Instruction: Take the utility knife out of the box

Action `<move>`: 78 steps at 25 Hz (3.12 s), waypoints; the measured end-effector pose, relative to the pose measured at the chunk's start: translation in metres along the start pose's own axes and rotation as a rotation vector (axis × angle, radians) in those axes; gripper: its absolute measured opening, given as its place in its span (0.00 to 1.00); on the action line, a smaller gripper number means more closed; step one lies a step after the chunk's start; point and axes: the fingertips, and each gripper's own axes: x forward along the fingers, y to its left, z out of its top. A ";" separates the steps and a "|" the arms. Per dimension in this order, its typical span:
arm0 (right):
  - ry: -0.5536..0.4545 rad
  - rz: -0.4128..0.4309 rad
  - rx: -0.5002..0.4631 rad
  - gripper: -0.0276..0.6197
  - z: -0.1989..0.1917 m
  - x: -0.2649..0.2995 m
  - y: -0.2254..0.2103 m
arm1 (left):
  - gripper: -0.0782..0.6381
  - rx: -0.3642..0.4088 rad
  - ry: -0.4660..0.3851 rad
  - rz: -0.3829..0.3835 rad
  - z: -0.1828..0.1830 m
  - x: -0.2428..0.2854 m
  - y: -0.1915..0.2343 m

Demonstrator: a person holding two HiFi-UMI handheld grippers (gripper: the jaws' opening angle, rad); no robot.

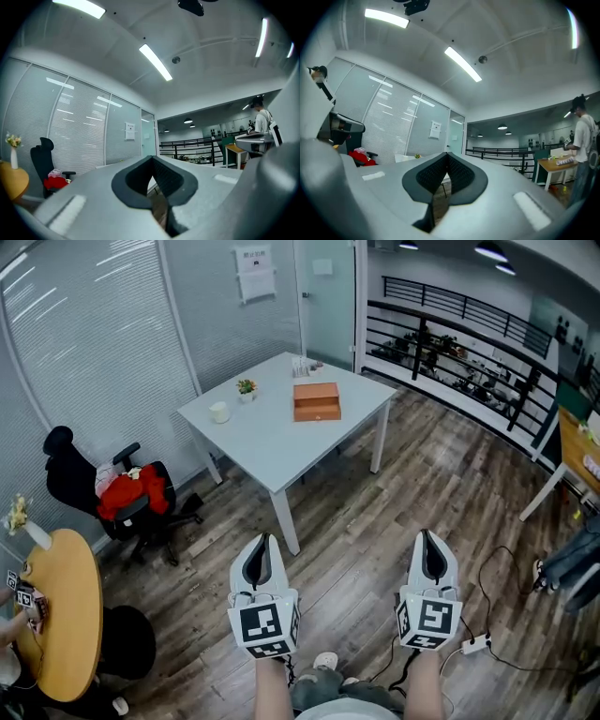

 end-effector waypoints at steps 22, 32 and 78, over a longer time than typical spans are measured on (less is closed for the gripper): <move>0.024 0.037 -0.008 0.62 -0.016 0.092 0.039 | 0.11 -0.013 0.010 -0.043 -0.017 0.088 0.045; 0.027 0.042 -0.006 0.61 -0.035 0.155 0.020 | 0.11 -0.014 0.036 0.001 -0.029 0.145 0.057; 0.051 0.146 0.026 0.48 -0.091 0.574 -0.064 | 0.11 0.005 0.076 0.068 -0.047 0.552 0.041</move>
